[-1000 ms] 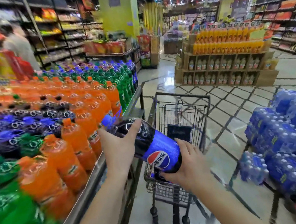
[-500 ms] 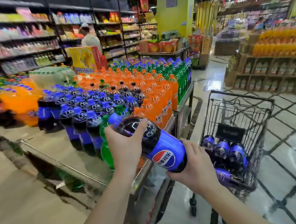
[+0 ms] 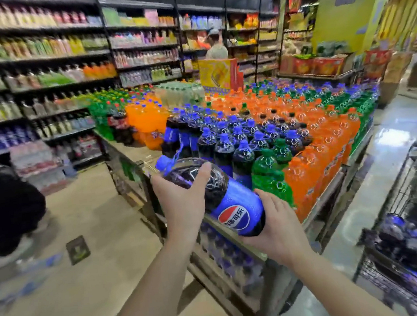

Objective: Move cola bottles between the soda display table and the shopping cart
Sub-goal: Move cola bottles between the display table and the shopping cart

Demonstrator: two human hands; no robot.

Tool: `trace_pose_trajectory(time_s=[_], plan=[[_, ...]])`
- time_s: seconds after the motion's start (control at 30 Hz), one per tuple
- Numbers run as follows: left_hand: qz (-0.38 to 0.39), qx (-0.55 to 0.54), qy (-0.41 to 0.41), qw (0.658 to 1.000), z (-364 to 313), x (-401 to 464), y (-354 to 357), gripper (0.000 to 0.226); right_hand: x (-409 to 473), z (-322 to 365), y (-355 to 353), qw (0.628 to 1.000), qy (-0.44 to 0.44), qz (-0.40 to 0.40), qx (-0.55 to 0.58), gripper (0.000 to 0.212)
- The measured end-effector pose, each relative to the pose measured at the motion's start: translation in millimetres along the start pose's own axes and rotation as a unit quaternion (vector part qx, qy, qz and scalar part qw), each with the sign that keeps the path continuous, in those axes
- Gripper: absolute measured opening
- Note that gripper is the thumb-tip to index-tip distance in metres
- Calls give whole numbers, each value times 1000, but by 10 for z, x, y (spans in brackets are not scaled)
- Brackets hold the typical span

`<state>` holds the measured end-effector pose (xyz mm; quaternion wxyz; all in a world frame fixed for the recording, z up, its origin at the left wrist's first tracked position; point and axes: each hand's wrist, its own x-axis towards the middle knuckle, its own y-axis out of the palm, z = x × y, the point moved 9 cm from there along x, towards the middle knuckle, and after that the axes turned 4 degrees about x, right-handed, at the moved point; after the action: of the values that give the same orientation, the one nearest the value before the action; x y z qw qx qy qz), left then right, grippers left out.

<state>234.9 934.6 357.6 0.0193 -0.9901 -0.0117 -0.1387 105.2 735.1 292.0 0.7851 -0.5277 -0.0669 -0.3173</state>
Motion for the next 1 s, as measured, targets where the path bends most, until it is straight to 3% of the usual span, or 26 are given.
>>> trace_pose_trajectory(time_s=[0.2,0.43,1.0], plan=[[-56,6,-24,998,265,583,-572,73,533,555,575,998,-55,28,21,114],[-93,15,-20,995,579,1413,-753,67,1341,877,1327,993,-96,57,42,115],[-101,22,-48,993,1515,3887,-55,72,3706,864,3012,984,-101,99,111,111]])
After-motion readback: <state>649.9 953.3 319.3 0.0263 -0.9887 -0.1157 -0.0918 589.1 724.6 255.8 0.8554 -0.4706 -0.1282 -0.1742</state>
